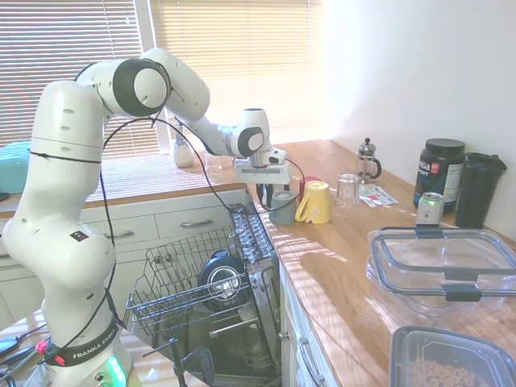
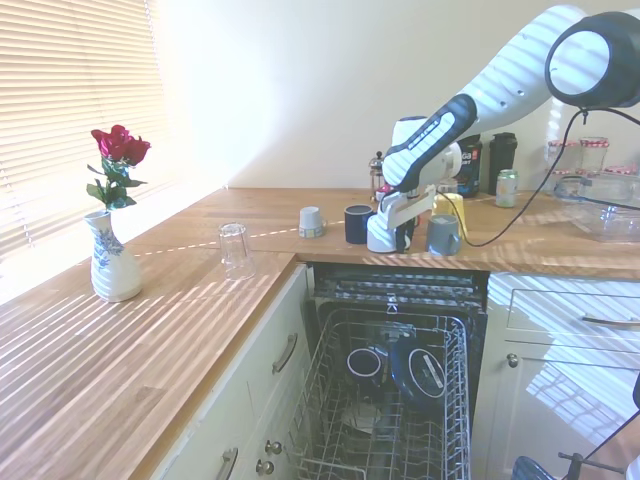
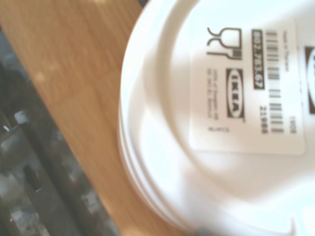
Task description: Unload the mug from the dish rack
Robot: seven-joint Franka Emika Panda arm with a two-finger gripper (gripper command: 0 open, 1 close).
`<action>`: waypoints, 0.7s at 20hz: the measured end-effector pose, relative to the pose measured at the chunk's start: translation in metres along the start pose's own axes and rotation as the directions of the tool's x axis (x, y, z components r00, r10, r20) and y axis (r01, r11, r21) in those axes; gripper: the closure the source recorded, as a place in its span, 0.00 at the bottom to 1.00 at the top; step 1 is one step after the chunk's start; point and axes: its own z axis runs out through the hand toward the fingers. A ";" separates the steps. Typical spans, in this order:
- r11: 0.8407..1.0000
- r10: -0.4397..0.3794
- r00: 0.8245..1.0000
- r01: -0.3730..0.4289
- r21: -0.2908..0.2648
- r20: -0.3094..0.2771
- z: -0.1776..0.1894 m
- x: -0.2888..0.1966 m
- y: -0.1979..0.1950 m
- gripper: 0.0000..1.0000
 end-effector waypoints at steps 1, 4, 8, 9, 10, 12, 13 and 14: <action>1.000 0.012 1.000 -0.012 -0.007 0.008 0.000 0.002 -0.001 0.00; 0.999 0.037 0.999 -0.037 -0.018 0.022 0.000 0.005 -0.004 0.00; 0.999 0.045 0.999 -0.044 -0.026 0.018 0.000 0.004 -0.008 0.00; 0.999 0.046 0.999 -0.045 -0.029 0.016 0.000 0.003 -0.009 0.00; 0.998 0.047 0.999 -0.046 -0.033 0.015 0.000 0.002 -0.011 0.00; 0.998 0.052 0.999 -0.052 -0.039 0.013 0.001 0.001 -0.013 0.00; 0.998 0.057 0.998 -0.057 -0.041 0.013 0.001 0.000 -0.014 0.00; 0.997 0.062 0.998 -0.062 -0.043 0.012 0.001 0.000 -0.013 0.00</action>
